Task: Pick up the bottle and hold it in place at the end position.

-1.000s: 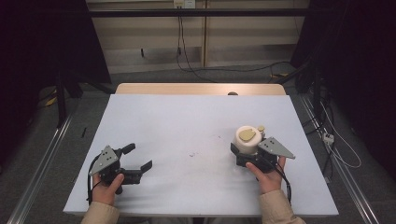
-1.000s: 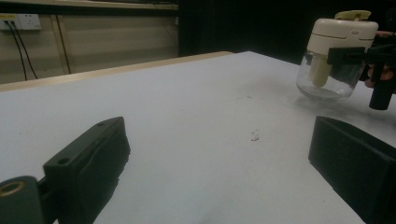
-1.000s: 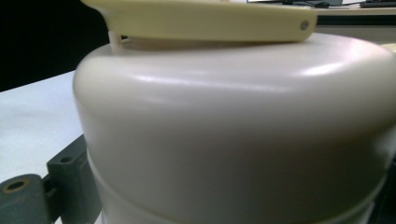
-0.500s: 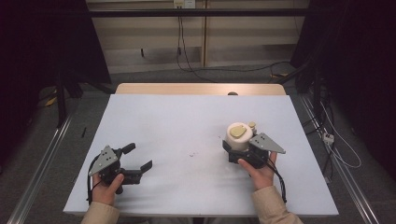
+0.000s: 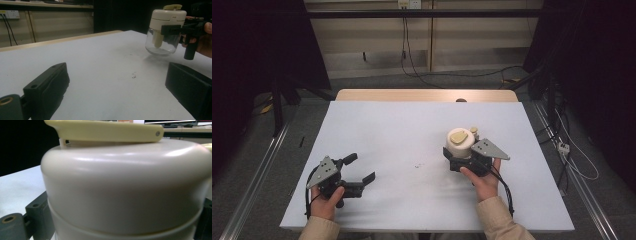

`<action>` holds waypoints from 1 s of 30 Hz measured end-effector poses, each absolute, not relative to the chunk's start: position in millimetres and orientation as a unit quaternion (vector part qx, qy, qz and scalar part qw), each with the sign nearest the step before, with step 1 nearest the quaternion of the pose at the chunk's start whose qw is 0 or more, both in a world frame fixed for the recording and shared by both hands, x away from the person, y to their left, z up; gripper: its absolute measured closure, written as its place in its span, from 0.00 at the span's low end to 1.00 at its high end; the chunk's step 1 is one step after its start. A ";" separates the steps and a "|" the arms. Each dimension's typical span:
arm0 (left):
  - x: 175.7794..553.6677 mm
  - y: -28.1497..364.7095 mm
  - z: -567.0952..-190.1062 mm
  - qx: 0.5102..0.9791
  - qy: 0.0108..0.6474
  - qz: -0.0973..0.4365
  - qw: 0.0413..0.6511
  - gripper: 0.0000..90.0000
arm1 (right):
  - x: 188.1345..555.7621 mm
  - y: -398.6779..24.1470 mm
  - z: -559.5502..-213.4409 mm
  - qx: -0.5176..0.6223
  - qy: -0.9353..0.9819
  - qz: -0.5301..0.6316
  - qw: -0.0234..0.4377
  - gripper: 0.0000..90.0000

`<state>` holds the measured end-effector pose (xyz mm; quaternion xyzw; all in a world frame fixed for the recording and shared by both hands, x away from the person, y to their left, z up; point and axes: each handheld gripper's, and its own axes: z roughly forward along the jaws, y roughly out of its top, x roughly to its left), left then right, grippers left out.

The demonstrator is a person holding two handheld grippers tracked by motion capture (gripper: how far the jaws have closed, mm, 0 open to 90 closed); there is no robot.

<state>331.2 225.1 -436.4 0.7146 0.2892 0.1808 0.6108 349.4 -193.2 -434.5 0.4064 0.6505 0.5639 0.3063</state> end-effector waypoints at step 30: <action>331.6 226.6 -436.3 0.711 0.287 0.178 0.617 0.05 | 376.9 -165.7 -431.5 0.398 0.659 0.564 0.298 0.07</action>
